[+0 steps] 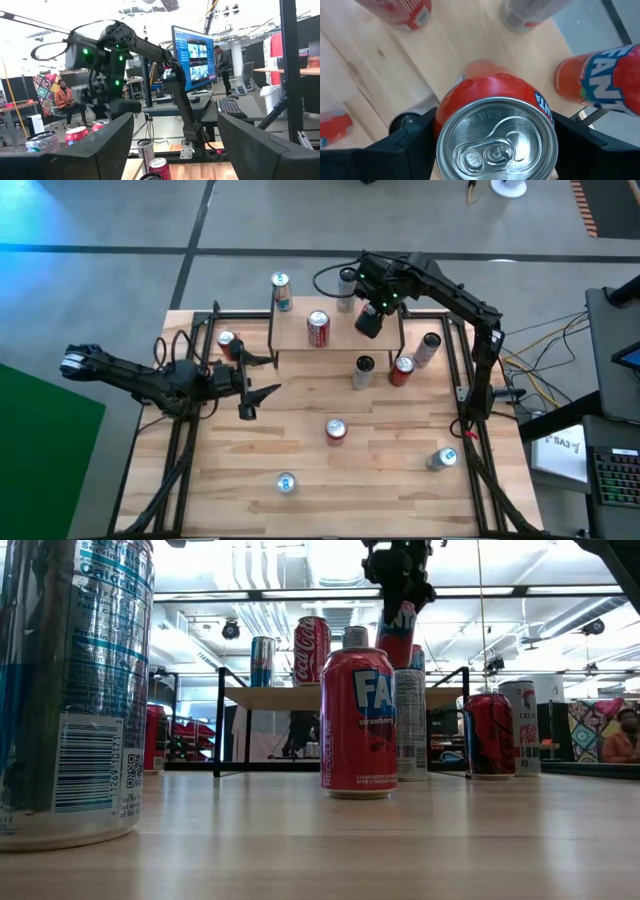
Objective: Place canned beverage on shelf
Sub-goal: Put the bottom red soda can on the shelf
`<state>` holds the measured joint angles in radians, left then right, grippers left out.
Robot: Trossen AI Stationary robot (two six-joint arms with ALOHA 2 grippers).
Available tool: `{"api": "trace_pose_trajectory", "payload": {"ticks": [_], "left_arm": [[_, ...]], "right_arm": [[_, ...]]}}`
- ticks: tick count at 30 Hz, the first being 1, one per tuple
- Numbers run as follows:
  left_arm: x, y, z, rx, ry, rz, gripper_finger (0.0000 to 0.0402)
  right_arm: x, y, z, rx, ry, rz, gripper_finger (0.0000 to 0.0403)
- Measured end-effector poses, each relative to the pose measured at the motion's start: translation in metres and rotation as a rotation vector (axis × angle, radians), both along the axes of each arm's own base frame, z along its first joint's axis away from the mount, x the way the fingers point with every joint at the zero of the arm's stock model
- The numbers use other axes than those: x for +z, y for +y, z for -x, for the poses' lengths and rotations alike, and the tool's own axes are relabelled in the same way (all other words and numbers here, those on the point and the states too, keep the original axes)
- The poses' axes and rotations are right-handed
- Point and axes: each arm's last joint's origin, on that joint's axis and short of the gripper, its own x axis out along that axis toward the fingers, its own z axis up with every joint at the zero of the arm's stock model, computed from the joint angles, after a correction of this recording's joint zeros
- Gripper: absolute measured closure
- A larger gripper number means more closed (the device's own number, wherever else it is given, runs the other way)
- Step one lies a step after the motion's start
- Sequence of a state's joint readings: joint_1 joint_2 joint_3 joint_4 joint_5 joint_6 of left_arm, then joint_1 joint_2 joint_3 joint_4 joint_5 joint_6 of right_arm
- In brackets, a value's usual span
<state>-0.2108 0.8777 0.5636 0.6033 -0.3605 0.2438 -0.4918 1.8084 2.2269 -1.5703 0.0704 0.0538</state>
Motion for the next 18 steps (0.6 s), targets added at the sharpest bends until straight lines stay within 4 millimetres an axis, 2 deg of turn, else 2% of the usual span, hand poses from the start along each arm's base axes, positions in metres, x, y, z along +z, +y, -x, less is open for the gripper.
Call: {"api": "trace_pose_trajectory", "payload": {"ticks": [10, 18], "left_arm": [[0.006, 0.005, 0.007, 0.028, -0.030, -0.019, 0.0127], [0.008, 0.009, 0.007, 0.045, -0.036, -0.019, 0.0127]], "right_arm": [[-0.016, -0.007, 0.002, 0.054, 0.066, -0.031, 0.0113], [-0.004, -0.013, 0.022, 0.016, 0.018, -0.042, 0.0113]]}}
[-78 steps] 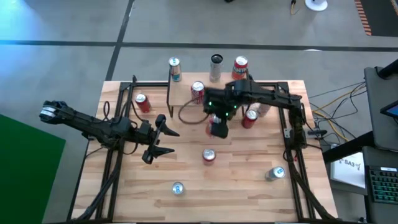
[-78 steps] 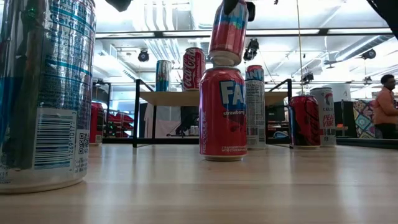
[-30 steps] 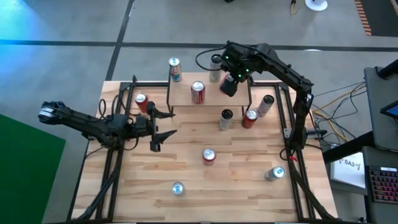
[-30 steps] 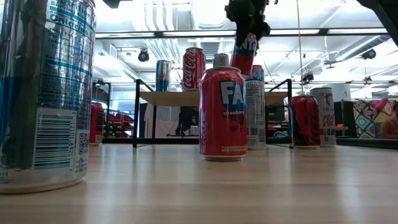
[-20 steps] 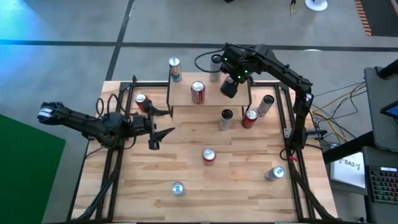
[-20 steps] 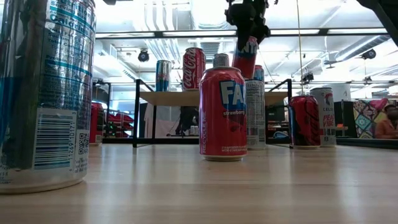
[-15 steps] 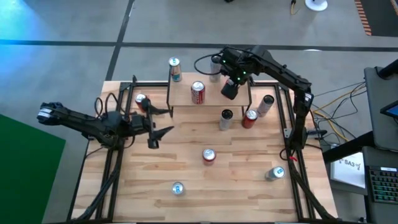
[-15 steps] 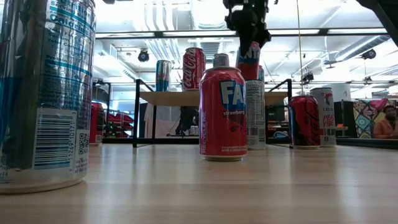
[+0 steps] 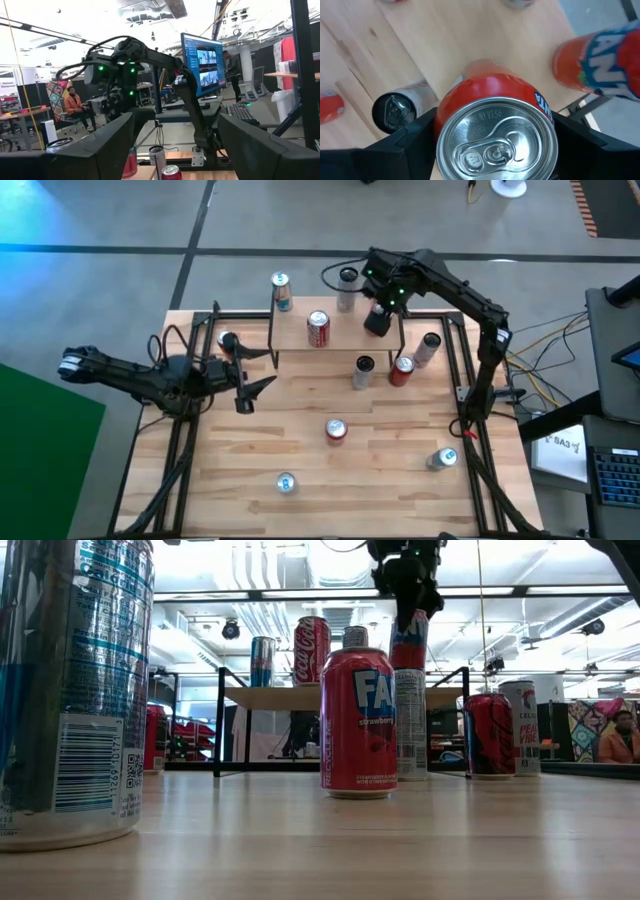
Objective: Place canned beverage on shelf
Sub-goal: Put the bottom red soda can on the shelf
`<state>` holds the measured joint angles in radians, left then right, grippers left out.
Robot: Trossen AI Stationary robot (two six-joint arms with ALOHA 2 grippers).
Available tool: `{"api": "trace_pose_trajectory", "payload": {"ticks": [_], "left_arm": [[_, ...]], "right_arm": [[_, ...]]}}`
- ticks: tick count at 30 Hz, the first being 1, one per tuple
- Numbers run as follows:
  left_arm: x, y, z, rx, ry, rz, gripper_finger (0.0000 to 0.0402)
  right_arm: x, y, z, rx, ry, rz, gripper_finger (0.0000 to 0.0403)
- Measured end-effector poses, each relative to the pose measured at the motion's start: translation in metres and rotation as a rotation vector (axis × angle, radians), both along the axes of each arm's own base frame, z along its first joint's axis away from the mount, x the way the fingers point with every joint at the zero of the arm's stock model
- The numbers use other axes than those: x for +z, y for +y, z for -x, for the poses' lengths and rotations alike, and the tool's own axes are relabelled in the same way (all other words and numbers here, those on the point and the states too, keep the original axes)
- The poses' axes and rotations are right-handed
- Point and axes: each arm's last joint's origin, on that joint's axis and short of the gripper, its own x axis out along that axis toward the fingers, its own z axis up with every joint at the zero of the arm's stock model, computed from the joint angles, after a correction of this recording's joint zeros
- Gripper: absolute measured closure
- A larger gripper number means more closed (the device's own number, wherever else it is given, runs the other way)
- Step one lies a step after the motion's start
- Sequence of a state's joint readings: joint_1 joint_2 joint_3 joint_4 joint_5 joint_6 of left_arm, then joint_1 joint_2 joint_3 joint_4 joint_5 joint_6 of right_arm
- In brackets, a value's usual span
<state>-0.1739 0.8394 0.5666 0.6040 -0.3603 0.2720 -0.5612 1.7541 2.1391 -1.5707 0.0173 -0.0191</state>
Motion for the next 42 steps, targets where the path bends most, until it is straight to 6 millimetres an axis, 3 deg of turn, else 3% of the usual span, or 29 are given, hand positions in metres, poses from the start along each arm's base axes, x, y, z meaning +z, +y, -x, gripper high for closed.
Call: {"api": "trace_pose_trajectory", "payload": {"ticks": [6, 22, 35, 42], "left_arm": [[0.004, 0.000, -0.002, 0.003, -0.002, -0.007, 0.0127], [0.006, 0.000, -0.003, 0.003, -0.002, -0.007, 0.0127], [0.005, -0.001, -0.004, 0.002, 0.006, -0.005, 0.0127], [0.004, -0.001, -0.004, 0.001, 0.013, -0.005, 0.0127]], "right_arm": [[0.014, 0.007, 0.011, -0.025, -0.090, -0.063, 0.0113], [0.063, 0.031, 0.015, 0.020, -0.351, -0.125, 0.0113], [0.059, 0.033, 0.012, -0.023, -0.325, -0.124, 0.0113], [0.035, 0.024, 0.006, -0.099, -0.166, -0.020, 0.0113]]}}
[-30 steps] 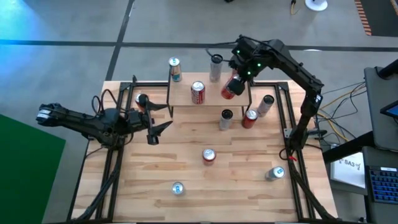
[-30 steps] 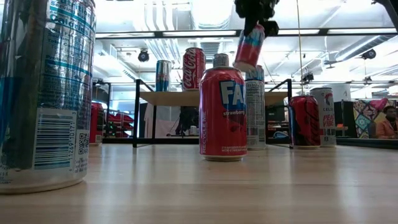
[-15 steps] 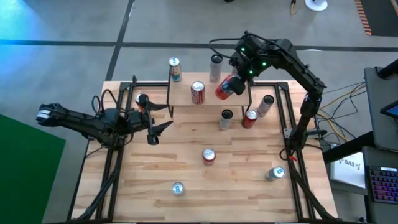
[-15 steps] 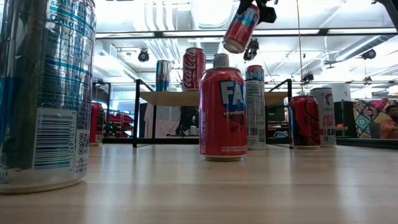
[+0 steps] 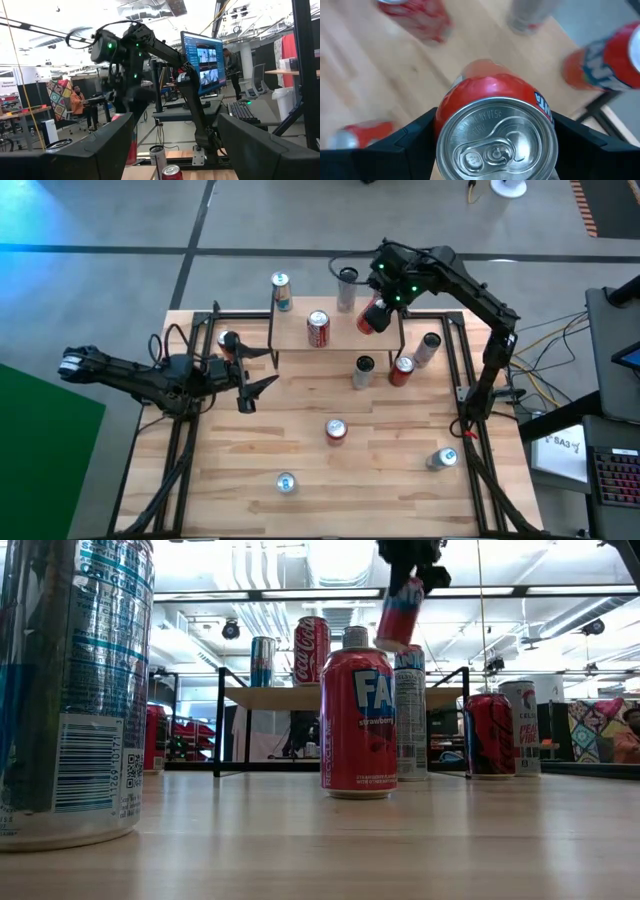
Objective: Place canned beverage on shelf
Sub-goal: Put the bottom red soda can on the shelf
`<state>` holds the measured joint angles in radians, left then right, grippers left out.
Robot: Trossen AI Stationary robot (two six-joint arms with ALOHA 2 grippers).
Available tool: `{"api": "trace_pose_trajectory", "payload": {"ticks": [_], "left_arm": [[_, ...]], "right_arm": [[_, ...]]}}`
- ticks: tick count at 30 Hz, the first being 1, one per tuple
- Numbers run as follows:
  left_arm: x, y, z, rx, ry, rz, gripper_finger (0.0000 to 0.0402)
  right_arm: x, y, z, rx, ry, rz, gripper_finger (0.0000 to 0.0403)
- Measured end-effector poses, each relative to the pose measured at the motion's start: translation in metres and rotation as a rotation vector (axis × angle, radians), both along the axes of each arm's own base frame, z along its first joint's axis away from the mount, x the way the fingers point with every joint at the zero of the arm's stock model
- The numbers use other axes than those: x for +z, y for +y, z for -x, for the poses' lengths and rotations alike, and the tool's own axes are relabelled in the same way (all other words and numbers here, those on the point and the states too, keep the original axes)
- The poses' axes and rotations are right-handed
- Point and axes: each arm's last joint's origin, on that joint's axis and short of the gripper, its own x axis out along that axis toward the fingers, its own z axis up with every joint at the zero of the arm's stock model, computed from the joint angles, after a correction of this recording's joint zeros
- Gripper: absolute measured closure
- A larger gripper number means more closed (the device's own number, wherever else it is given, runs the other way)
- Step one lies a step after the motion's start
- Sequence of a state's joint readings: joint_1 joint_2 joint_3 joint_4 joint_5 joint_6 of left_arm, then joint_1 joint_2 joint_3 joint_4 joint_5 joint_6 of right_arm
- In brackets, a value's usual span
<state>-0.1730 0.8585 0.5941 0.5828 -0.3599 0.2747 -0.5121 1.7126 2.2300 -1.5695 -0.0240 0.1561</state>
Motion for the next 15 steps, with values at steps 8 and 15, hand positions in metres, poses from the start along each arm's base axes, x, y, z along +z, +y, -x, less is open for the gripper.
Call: {"api": "trace_pose_trajectory", "payload": {"ticks": [8, 15], "left_arm": [[0.000, 0.000, 0.000, -0.001, 0.000, 0.003, 0.0127], [0.000, 0.000, 0.000, -0.001, 0.000, 0.003, 0.0127]], "right_arm": [[-0.035, -0.007, -0.005, -0.014, 0.184, 0.029, 0.0113], [-0.048, -0.013, -0.003, 0.003, 0.261, 0.049, 0.0113]]}}
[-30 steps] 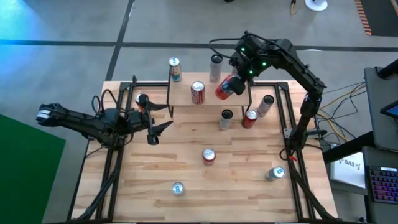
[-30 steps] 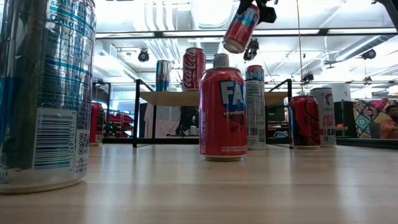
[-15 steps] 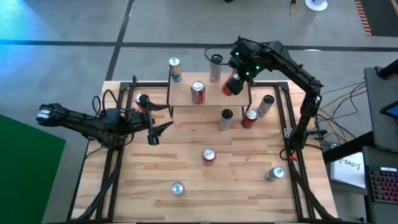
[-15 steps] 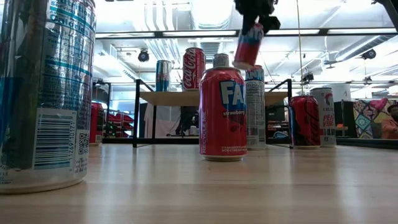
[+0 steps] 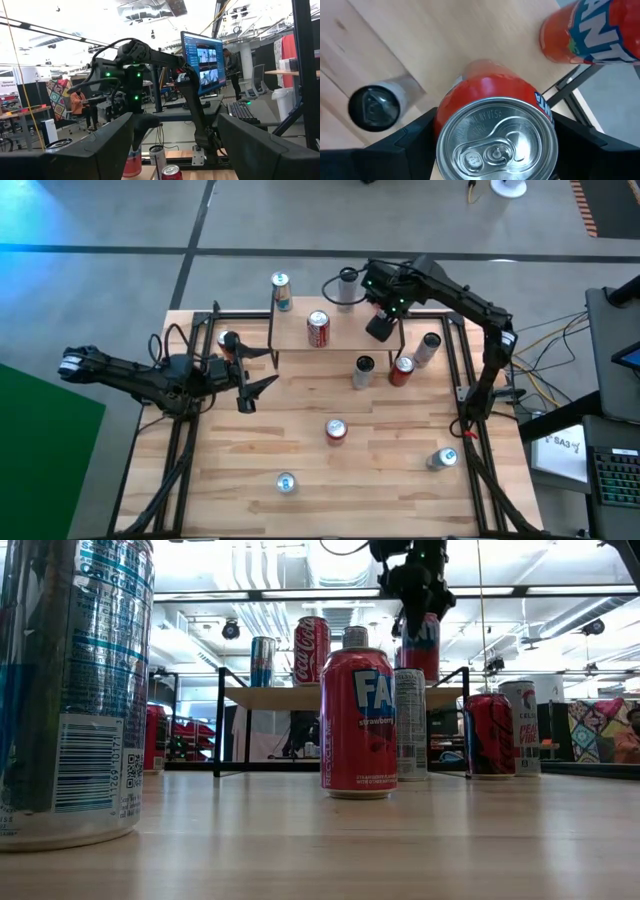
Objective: Place canned beverage on shelf
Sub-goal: Put the bottom red soda can on the shelf
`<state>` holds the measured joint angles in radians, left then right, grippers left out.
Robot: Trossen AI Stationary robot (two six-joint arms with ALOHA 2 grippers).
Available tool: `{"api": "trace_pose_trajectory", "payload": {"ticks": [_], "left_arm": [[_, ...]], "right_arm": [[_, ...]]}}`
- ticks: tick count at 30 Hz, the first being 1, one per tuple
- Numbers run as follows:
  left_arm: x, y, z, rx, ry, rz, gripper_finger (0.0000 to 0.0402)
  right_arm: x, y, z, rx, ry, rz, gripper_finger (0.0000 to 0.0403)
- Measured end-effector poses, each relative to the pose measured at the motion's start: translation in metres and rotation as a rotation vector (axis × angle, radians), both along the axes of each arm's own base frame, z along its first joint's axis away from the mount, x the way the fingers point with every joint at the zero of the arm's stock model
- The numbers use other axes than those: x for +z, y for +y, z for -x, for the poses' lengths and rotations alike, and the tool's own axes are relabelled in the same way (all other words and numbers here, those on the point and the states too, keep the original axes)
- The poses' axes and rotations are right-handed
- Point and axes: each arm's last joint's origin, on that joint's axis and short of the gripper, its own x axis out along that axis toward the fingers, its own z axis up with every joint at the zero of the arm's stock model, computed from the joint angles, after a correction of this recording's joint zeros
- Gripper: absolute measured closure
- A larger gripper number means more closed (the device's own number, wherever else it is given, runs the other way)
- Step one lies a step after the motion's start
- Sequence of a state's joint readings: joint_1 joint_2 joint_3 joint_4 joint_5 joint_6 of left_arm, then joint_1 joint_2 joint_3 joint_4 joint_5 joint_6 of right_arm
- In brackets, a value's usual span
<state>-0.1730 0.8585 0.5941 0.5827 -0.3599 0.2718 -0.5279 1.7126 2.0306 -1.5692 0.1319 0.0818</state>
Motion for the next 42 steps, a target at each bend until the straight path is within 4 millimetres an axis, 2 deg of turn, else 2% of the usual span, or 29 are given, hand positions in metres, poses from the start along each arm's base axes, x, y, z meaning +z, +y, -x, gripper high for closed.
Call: {"api": "trace_pose_trajectory", "payload": {"ticks": [7, 16, 28, 36, 42], "left_arm": [[0.000, 0.000, -0.001, 0.000, 0.003, -0.001, 0.0127], [0.000, 0.000, -0.001, 0.002, 0.005, -0.008, 0.0127], [-0.001, 0.000, -0.001, 0.002, 0.007, -0.008, 0.0127], [-0.001, 0.000, -0.001, 0.002, 0.012, -0.010, 0.0127], [-0.001, 0.000, -0.001, 0.002, 0.012, -0.010, 0.0127]], "right_arm": [[-0.002, -0.006, 0.003, 0.025, 0.024, 0.008, 0.0107], [-0.011, -0.006, 0.003, 0.044, 0.052, -0.012, 0.0101], [-0.012, -0.006, 0.003, 0.058, 0.058, -0.011, 0.0097], [-0.013, -0.006, 0.003, 0.059, 0.066, -0.016, 0.0068], [-0.014, -0.007, 0.002, 0.059, 0.064, -0.018, 0.0067]]}}
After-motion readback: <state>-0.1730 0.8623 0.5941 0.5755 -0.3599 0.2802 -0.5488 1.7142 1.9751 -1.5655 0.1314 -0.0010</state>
